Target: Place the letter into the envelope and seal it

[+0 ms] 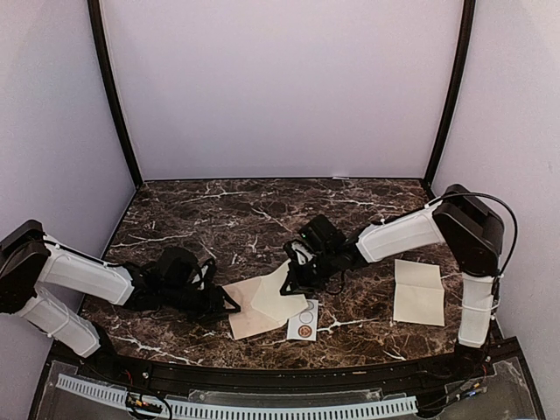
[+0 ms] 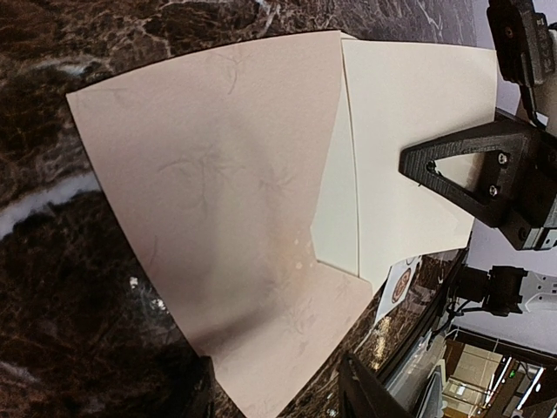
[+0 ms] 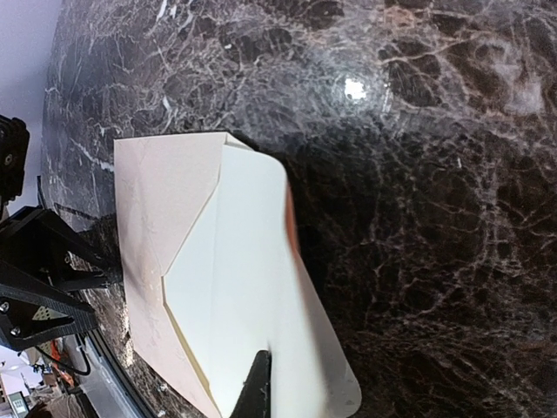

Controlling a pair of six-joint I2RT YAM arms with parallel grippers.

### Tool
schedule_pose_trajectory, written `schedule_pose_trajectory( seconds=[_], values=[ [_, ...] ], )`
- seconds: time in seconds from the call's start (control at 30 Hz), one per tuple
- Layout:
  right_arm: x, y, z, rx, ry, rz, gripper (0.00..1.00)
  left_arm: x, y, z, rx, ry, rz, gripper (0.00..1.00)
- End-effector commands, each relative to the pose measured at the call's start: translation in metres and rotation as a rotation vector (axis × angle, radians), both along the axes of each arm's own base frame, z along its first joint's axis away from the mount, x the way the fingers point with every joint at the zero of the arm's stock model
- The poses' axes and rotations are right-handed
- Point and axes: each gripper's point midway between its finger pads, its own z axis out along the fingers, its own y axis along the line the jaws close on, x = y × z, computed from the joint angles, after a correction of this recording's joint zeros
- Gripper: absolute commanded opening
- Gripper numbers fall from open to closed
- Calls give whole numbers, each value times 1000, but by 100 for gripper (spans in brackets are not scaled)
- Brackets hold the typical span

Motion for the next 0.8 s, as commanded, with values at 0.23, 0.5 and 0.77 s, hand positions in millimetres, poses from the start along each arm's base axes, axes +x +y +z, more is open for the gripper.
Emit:
schedule_pose_trajectory(
  seconds=[0.23,0.5,0.77],
  values=[
    [-1,1,0,-30,26,-30,0,-5,9,-9,32,23,11,47],
    [-3,0,3,-32,27,-33,0,-3,11,-11,49,9,15,46],
    [-10,11,4,-6,41,11,0,0,8,-18,62,6,2,46]
  ],
)
